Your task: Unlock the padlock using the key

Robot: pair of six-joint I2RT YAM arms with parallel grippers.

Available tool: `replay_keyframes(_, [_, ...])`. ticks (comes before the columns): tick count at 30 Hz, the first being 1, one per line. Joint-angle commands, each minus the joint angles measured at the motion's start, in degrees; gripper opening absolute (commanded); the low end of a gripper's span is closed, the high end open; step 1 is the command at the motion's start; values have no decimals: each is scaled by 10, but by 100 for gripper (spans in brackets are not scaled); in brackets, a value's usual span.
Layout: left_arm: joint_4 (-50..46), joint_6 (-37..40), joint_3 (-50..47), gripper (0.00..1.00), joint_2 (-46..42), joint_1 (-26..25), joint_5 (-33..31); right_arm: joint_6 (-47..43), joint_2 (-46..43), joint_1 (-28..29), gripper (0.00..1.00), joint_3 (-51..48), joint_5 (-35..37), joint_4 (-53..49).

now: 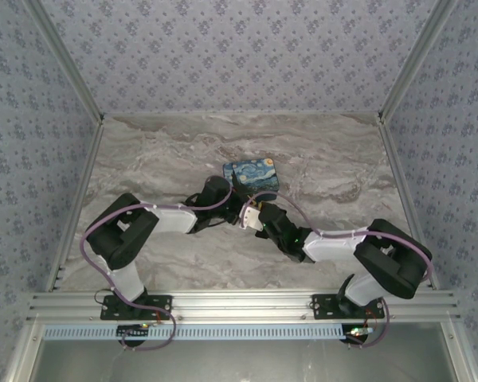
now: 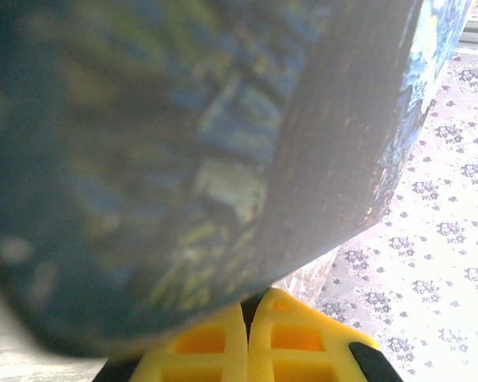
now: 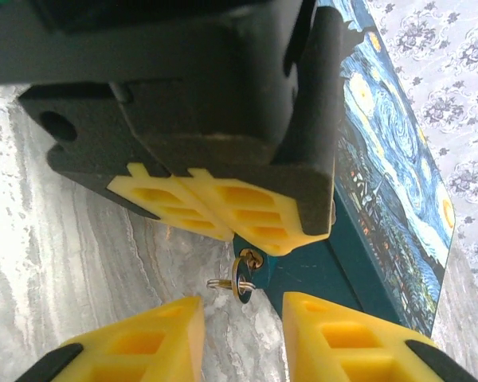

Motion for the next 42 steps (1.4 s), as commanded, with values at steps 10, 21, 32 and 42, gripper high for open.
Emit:
replay_keyframes(10, [25,-17,10,0,-10,5,16,4,21,-3,14,7,12,47])
replay_keyframes(21, [30,-21,7,0,-10,4,16,50,16,-5,0,14,-8,62])
replay_keyframes(32, [37,-25,2,0,-9,5,15,197,27,-11,0,1,-40,98])
replay_keyframes(42, [37,-25,-3,0,-7,5,12,307,52,-17,0,-18,-65,158])
